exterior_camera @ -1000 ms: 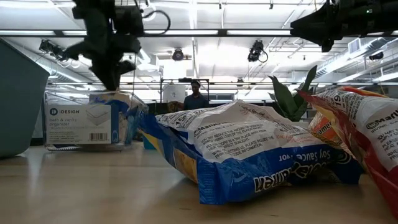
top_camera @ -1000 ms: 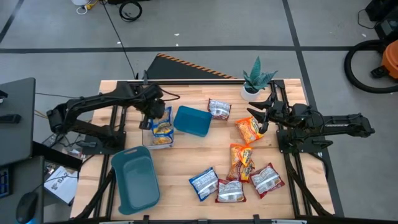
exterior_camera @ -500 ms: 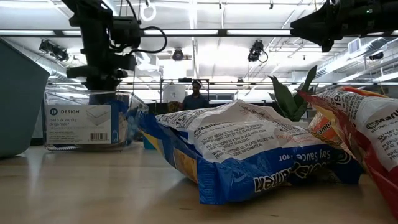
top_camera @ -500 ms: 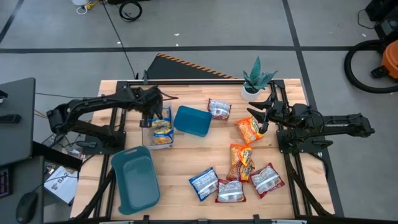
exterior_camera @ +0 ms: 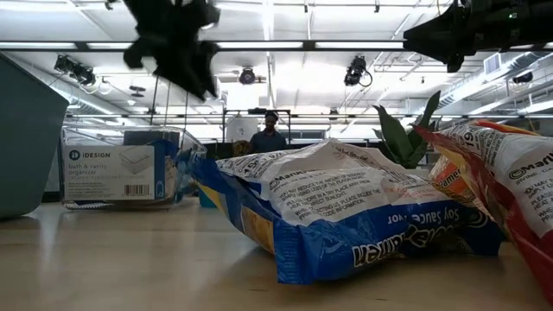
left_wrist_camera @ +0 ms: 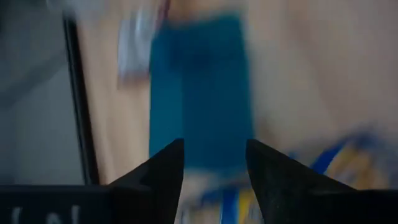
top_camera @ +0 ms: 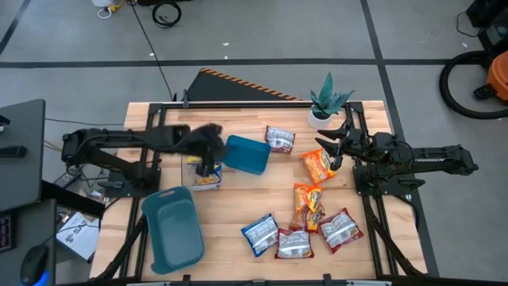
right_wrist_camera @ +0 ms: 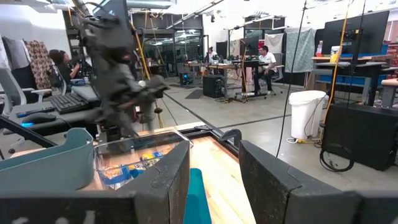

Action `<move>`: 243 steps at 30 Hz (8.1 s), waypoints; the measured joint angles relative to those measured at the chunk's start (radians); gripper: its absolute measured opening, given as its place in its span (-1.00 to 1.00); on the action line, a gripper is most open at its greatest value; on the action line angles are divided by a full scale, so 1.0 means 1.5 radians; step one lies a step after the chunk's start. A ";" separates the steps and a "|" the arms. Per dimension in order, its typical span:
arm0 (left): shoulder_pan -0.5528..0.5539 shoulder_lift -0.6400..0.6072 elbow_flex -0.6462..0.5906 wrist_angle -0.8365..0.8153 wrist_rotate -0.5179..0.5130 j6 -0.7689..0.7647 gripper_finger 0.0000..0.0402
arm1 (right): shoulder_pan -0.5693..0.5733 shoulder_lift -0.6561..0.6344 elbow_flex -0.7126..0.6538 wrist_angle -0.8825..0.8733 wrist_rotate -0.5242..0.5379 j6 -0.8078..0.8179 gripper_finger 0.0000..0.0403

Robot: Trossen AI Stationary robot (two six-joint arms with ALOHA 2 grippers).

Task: Sort Maruchan noodles
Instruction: Put the blue noodle pack into the transparent bin

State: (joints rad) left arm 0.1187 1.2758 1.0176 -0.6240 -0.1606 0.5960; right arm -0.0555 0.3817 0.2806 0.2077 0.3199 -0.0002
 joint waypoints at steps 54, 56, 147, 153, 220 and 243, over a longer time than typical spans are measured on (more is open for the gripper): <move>-0.345 0.285 -0.009 0.326 0.172 0.011 -0.15 | 0.000 0.067 -0.005 0.005 -0.024 0.156 -0.29; -0.347 0.285 -0.019 0.329 0.148 0.029 -0.15 | 0.000 0.070 -0.005 0.005 -0.022 0.163 -0.29; 0.077 -0.242 -0.032 -0.218 0.239 -0.692 -0.97 | 0.001 0.074 -0.006 0.011 -0.093 0.163 -0.29; 0.077 -0.242 -0.032 -0.238 0.282 -0.699 -0.97 | 0.001 0.074 -0.006 0.011 -0.093 0.163 -0.29; 0.128 -0.149 -0.135 -0.064 0.054 -0.424 -0.18 | 0.001 0.080 -0.006 0.020 -0.093 0.163 -0.29; 0.104 0.063 -0.133 -0.017 0.003 -0.433 -0.18 | 0.001 0.092 -0.006 0.031 -0.093 0.163 -0.29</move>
State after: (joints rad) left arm 0.2745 1.3704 0.8187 -0.6496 -0.1562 -0.0542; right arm -0.0544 0.5201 0.2718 0.2535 0.1802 0.2440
